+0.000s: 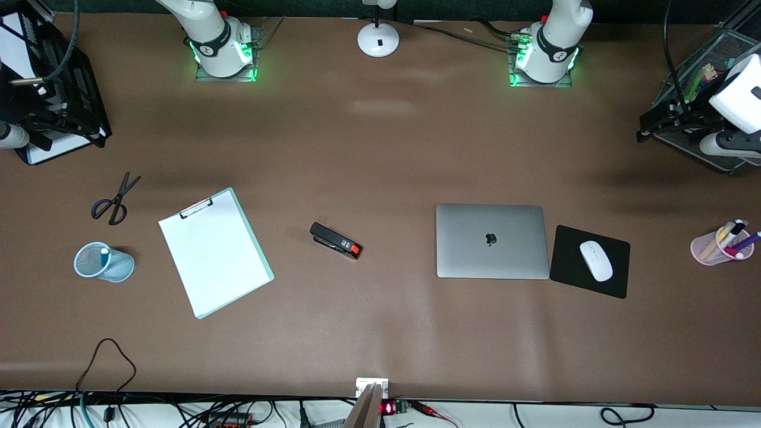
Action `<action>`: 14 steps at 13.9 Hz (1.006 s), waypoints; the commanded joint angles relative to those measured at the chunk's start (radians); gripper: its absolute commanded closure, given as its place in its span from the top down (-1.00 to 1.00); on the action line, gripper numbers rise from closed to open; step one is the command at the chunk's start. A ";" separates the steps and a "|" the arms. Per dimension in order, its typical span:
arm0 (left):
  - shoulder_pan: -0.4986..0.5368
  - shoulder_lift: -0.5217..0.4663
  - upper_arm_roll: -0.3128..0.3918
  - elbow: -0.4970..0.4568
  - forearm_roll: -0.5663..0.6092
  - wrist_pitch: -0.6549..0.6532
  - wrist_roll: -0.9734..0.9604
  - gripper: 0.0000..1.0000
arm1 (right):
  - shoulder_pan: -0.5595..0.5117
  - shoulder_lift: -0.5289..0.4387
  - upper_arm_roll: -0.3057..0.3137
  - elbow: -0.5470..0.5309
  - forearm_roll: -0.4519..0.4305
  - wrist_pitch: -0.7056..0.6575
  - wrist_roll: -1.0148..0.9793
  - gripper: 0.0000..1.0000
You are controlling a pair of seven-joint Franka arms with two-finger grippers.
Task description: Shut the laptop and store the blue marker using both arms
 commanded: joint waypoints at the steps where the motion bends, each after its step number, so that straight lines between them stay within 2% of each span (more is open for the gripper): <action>1: -0.006 0.016 -0.017 0.022 0.007 0.013 -0.063 1.00 | -0.013 -0.051 0.003 -0.070 0.015 0.047 0.008 1.00; 3: -0.006 0.016 -0.037 0.020 0.016 0.073 -0.079 1.00 | -0.011 -0.042 0.003 -0.061 0.015 0.044 0.005 1.00; 8: 0.001 0.018 -0.038 0.022 0.016 0.075 -0.079 1.00 | -0.011 -0.005 0.004 -0.004 0.012 0.031 -0.007 1.00; 14: 0.007 0.021 -0.037 0.042 0.016 0.067 -0.074 1.00 | -0.011 -0.002 0.004 -0.003 0.015 0.029 -0.004 1.00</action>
